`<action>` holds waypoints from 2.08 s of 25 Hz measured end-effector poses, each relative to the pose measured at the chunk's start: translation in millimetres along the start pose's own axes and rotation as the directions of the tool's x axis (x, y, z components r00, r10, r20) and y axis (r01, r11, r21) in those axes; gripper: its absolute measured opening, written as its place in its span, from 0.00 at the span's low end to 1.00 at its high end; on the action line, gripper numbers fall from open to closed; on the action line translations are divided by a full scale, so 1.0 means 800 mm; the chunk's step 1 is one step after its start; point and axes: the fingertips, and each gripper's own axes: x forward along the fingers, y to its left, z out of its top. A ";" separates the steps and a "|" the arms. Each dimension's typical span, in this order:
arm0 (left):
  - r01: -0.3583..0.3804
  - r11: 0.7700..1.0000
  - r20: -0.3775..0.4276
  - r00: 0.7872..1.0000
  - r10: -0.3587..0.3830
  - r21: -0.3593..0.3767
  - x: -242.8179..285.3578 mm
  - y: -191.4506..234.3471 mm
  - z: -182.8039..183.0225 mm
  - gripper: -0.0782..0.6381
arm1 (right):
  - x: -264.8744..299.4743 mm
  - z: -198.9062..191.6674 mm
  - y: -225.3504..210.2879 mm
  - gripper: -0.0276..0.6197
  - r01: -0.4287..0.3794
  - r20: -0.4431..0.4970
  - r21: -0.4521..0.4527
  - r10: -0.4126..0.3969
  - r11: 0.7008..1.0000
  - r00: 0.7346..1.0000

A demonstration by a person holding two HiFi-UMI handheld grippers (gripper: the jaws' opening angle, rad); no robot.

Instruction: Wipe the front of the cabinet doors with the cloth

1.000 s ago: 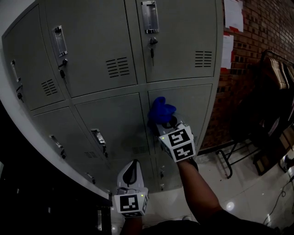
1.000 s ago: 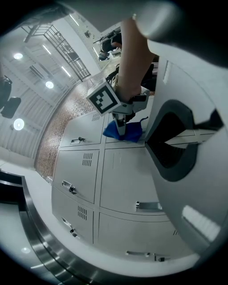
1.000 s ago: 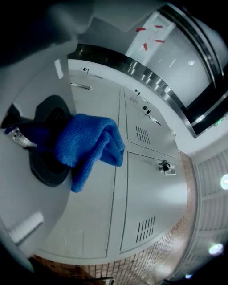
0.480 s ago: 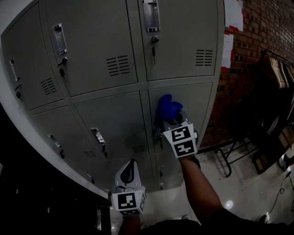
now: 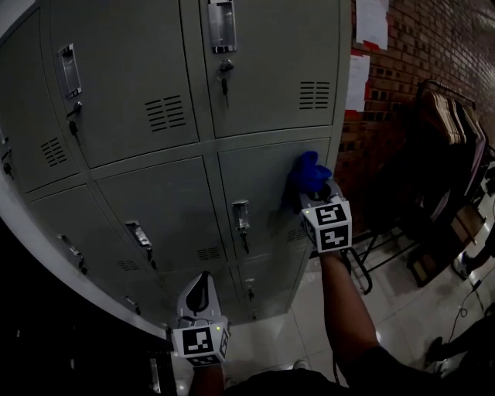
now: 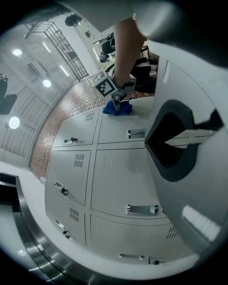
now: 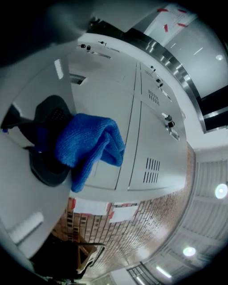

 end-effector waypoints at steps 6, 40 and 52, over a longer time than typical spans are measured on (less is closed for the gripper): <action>0.027 1.000 -0.011 1.000 -0.027 -0.007 0.009 -0.016 -0.007 0.13 | -0.011 -0.026 -0.060 0.16 0.064 -0.051 0.018 -0.063 0.998 0.997; -0.036 0.999 -0.050 0.998 0.036 -0.013 -0.003 0.010 -0.018 0.13 | 0.008 -0.063 0.089 0.16 -0.151 -0.111 -0.040 0.146 0.988 0.983; -0.042 0.999 -0.036 0.999 0.041 -0.030 0.001 0.013 -0.010 0.13 | -0.009 -0.094 -0.020 0.16 -0.026 -0.147 -0.061 0.017 0.998 0.989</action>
